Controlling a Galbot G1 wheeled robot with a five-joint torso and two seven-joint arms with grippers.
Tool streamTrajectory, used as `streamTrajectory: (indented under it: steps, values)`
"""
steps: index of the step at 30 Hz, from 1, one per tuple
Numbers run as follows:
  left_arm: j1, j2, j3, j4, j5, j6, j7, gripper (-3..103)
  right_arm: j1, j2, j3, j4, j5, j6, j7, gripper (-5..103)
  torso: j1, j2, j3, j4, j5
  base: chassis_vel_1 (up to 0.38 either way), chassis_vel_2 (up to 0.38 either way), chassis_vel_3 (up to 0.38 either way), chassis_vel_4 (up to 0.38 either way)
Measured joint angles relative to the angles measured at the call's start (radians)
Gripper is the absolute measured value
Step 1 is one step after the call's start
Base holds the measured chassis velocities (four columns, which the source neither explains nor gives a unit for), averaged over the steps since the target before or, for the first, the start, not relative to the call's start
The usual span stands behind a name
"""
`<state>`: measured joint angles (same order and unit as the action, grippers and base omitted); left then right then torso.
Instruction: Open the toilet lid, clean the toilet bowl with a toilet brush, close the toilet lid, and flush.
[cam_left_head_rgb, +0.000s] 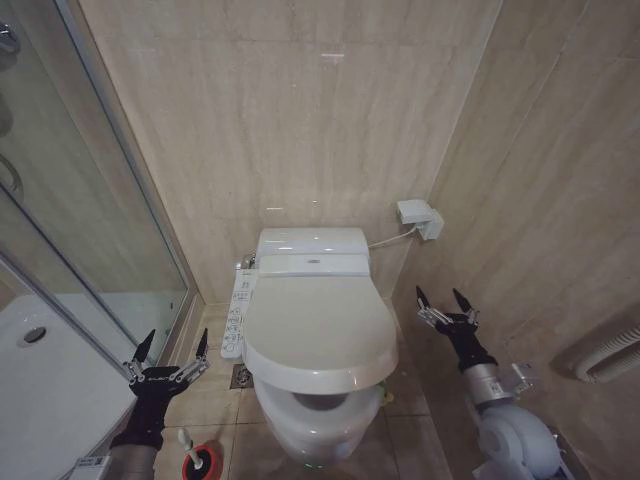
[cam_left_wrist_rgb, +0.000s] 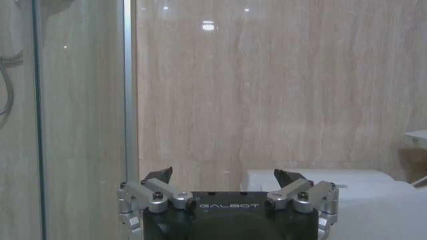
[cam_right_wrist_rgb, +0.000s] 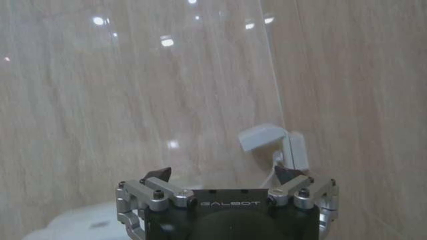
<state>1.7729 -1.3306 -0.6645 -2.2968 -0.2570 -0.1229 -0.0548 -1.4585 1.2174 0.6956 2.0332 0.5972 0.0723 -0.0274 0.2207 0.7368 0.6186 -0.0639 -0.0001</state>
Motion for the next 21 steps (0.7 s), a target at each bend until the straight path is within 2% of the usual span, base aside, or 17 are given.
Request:
streamTrajectory:
  steps: [8,21]
  values:
    - [0.0,0.0,0.0,0.0,0.0,0.0,0.0,99,-0.04,0.031,0.054,0.012,-0.005,-0.01,-0.029,100,0.0,0.0,0.0,0.0,0.0,0.0,0.0,0.0,0.0]
    - [0.0,0.0,0.0,0.0,0.0,0.0,0.0,99,-0.067,0.087,0.053,0.042,-0.017,-0.026,-0.048,100,0.0,0.0,0.0,0.0,0.0001,0.0,0.0,0.0,0.0]
